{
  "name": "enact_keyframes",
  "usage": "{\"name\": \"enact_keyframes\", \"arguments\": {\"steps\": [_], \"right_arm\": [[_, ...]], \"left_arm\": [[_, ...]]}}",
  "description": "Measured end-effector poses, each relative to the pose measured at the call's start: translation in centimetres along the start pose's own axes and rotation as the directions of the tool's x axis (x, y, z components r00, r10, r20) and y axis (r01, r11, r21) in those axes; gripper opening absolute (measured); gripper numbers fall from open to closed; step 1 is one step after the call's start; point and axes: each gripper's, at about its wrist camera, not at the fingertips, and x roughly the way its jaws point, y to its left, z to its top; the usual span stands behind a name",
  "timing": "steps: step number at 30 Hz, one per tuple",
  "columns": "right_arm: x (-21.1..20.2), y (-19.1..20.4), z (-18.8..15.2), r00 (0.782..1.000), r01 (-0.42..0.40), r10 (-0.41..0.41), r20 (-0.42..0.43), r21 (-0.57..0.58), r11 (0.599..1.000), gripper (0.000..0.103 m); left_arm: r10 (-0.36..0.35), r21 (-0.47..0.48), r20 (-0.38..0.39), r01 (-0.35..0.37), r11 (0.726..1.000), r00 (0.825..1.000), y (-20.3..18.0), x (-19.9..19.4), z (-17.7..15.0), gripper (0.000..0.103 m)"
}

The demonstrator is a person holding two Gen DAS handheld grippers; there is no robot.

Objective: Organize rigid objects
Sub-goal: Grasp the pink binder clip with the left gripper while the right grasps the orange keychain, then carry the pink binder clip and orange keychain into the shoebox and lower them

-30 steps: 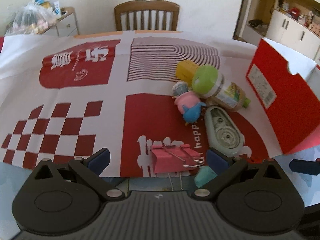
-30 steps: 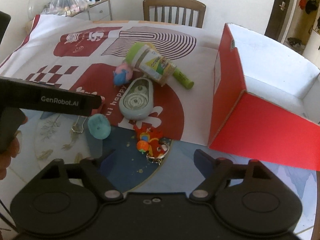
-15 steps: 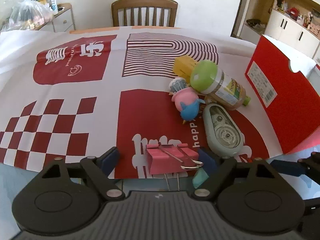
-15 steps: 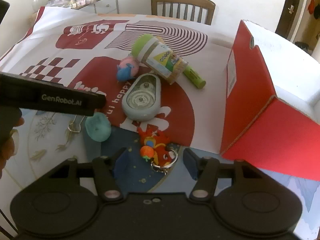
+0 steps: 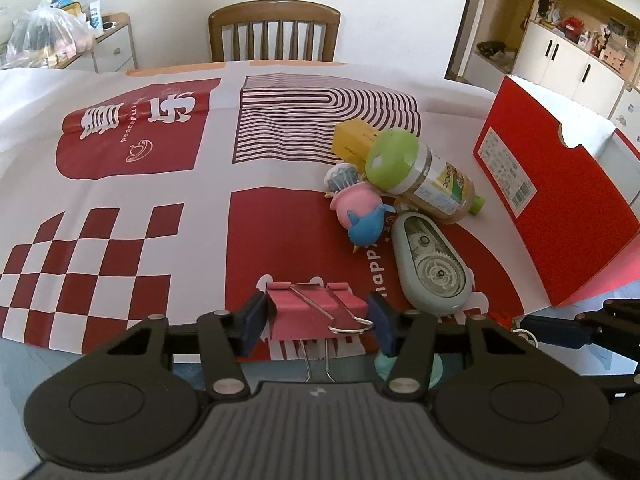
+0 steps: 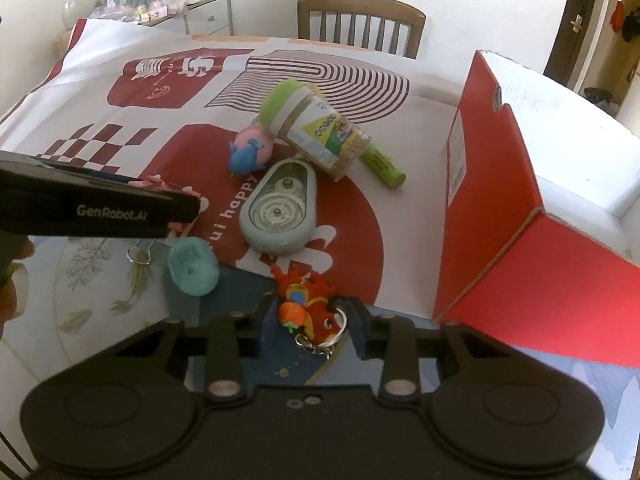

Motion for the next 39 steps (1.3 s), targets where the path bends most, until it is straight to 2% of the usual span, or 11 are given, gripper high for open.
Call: {"name": "enact_keyframes", "arguments": {"steps": [8,17,26,33,39], "right_arm": [[-1.7,-0.4,-0.2,1.000,-0.009,0.008,0.017,0.044,0.999,0.036],[-4.7,-1.1,0.3,0.998,-0.012,0.006,0.059,0.097,0.995,0.036],[-8.7,-2.5,1.7,0.993,-0.030,0.015,0.116,0.132,0.991,0.036],[-11.5,-4.9,3.1,0.987,-0.022,-0.005,0.162,0.160,0.987,0.036],[-13.0,-7.4,4.0,0.977,0.023,-0.058,0.207,0.169,0.985,0.036]], "left_arm": [[-0.024,-0.018,0.007,0.024,1.000,1.000,0.3,-1.1,0.3,0.054],[-0.057,0.005,0.021,0.057,0.998,0.998,-0.4,-3.4,1.3,0.054],[-0.135,0.054,0.028,0.133,0.990,0.991,-2.8,-6.8,3.2,0.054],[-0.155,0.076,0.009,0.154,0.985,0.988,-4.7,-8.4,4.9,0.054],[-0.176,0.106,0.029,0.172,0.979,0.984,-6.9,-9.6,6.4,0.054]]}}
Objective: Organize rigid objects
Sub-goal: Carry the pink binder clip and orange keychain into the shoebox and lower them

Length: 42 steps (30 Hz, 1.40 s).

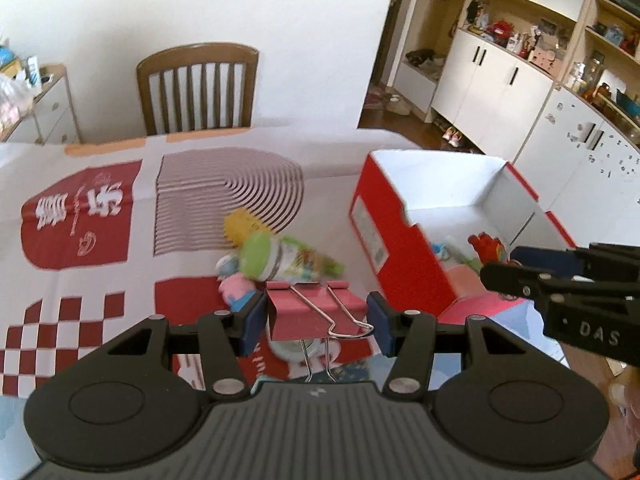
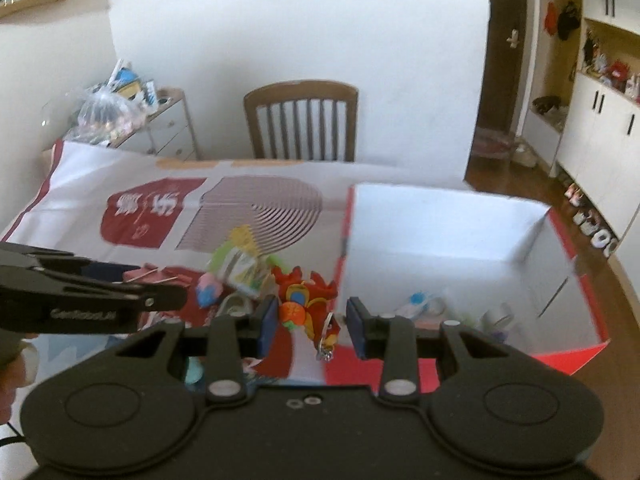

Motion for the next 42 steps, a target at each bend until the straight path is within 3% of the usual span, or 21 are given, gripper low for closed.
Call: {"name": "enact_keyframes", "arguments": {"steps": [11,20,31,42], "right_arm": [[-0.1,-4.9,1.4,0.998,0.053,-0.053,0.039,0.006,0.999,0.036],[0.7,-9.3,1.8,0.997,0.078,-0.078,0.029,0.013,0.997,0.036],[3.3,-14.9,1.3,0.995,0.100,-0.099,-0.028,0.028,0.995,0.036],[7.5,-17.5,0.4,0.988,0.064,-0.065,-0.138,-0.009,0.998,0.036]], "left_arm": [[-0.026,0.068,0.029,0.023,0.997,0.999,-5.3,1.0,3.2,0.054],[-0.050,0.121,0.007,0.049,0.991,0.999,-9.9,3.9,4.8,0.054],[-0.045,0.166,-0.049,0.053,0.985,0.998,-14.6,9.8,6.0,0.054],[0.033,0.198,-0.133,-0.006,0.980,0.991,-16.7,17.0,7.5,0.054]]}}
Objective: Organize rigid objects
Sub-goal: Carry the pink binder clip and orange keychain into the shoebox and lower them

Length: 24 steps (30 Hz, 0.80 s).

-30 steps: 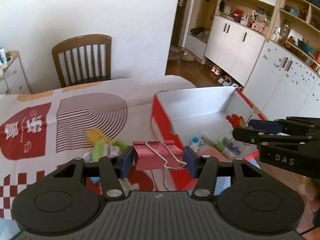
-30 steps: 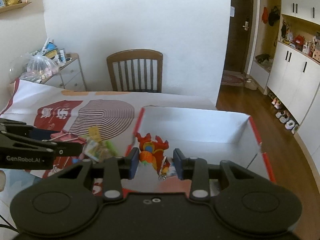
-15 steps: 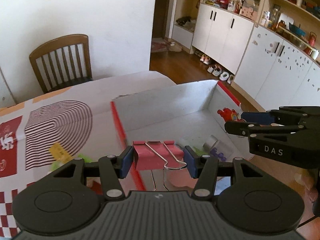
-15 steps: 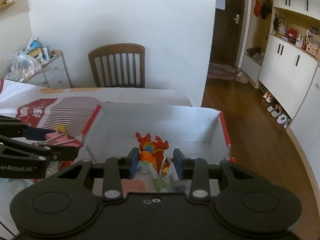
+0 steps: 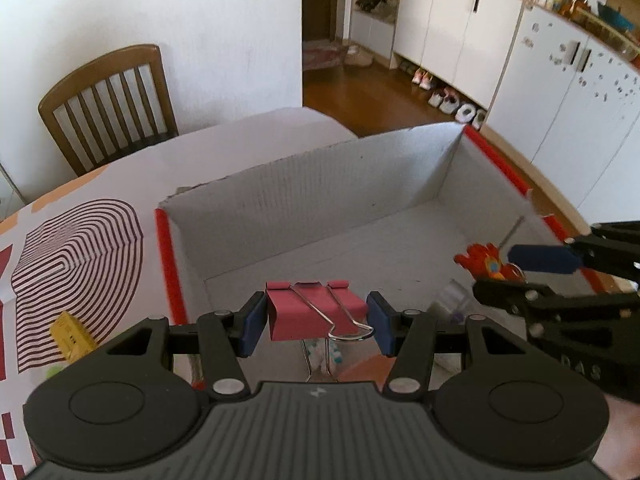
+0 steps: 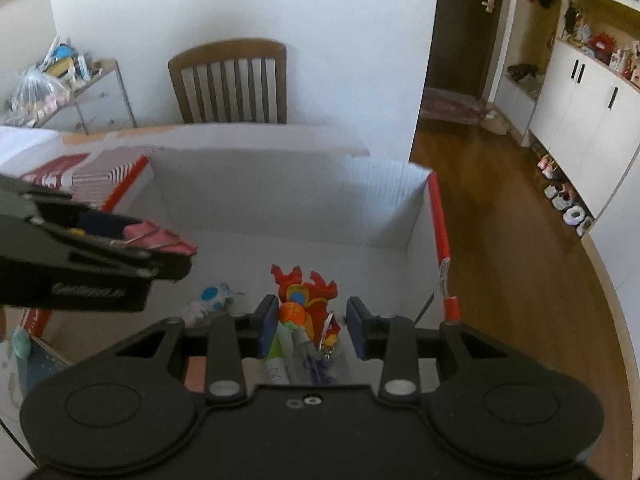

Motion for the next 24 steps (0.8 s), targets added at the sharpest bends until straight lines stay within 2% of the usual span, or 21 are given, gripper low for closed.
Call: {"name": "enact_keyframes", "arguments": {"steps": [13,24], "right_arm": [[2.7,0.3,-0.4,0.996,-0.061,0.055,-0.074,-0.083,0.995,0.036],[3.9,0.3,-0.5,0.991,-0.072,0.058,-0.122,-0.109,0.991,0.036]], "left_arm": [[0.007,-0.010,-0.099,-0.008,1.000,0.995,-0.7,4.8,1.8,0.054],[-0.017,-0.073,-0.202,0.003,0.997,0.979,0.1,7.8,2.2,0.054]]}}
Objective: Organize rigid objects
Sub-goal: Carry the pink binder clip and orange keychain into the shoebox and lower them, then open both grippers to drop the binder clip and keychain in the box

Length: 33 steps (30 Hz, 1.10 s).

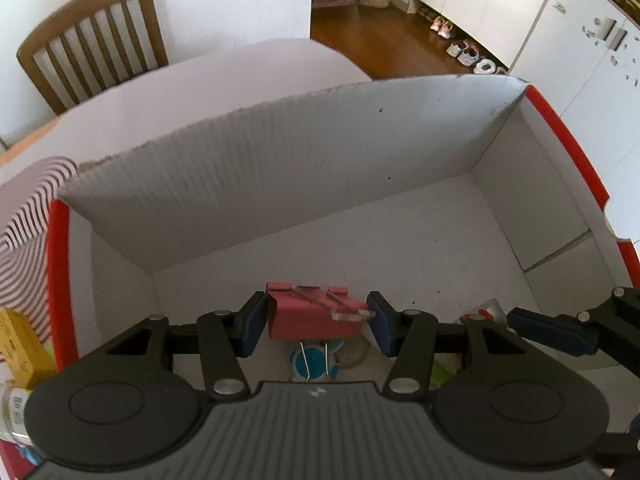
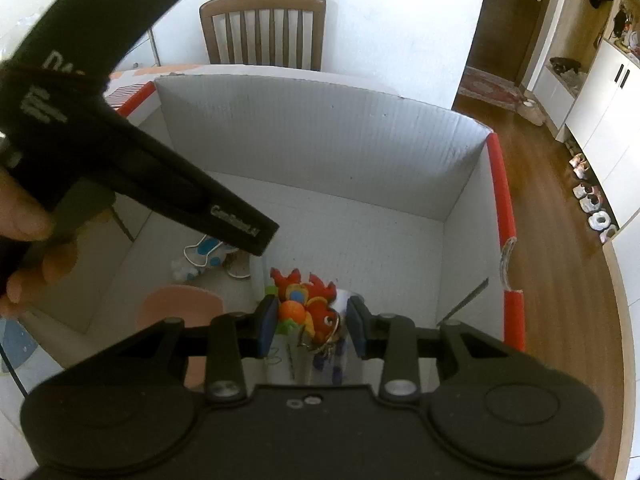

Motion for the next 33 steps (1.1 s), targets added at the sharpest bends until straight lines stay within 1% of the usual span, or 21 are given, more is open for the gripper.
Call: {"name": "enact_keyframes", "arguments": {"steps": [7,11,13,14,15,18,20,22,30,33], "right_arm": [[0.5,0.1,0.6,1.000,0.004,-0.004,-0.014,-0.002,1.000,0.037],[0.6,0.0,0.8,1.000,0.003,-0.004,-0.028,-0.020,1.000,0.042],[0.7,-0.1,0.8,0.999,0.003,-0.003,-0.033,-0.009,1.000,0.045],[0.7,-0.1,0.7,0.999,0.002,-0.002,-0.033,-0.003,1.000,0.046],[0.6,-0.2,0.8,0.999,0.001,-0.001,-0.032,-0.001,1.000,0.048],[0.1,-0.3,0.8,1.000,0.003,-0.003,-0.014,0.006,1.000,0.052],[-0.4,-0.4,0.8,1.000,-0.005,0.005,-0.004,0.018,1.000,0.053],[-1.0,-0.5,0.7,1.000,-0.008,0.007,0.010,0.028,1.000,0.055],[-3.4,-1.1,0.3,0.998,-0.015,0.011,0.057,0.072,0.997,0.064],[-4.4,-1.4,0.0,0.997,-0.028,0.022,0.074,0.089,0.996,0.064]], "left_arm": [[-0.013,-0.027,-0.004,0.013,1.000,1.000,0.6,0.3,-0.1,0.054],[-0.006,-0.043,0.007,0.007,0.999,1.000,0.8,-0.1,-0.2,0.053],[-0.005,-0.056,0.014,0.006,0.998,1.000,1.0,-0.6,-0.3,0.054],[-0.004,-0.058,0.018,0.005,0.998,1.000,0.9,-0.8,-0.3,0.055],[-0.001,-0.055,0.021,0.002,0.998,1.000,0.7,-0.8,0.0,0.058],[0.013,-0.040,0.039,-0.011,0.999,0.999,0.5,-1.6,-0.3,0.059],[0.017,-0.037,0.048,-0.015,0.999,0.999,0.2,-2.1,-0.4,0.060],[0.013,-0.040,0.065,-0.011,0.999,0.998,0.1,-2.9,-0.7,0.066],[0.005,-0.054,0.135,0.002,0.999,0.991,-0.1,-6.2,-2.0,0.067],[0.005,-0.063,0.155,0.004,0.998,0.988,0.0,-7.5,-2.5,0.067]]}}
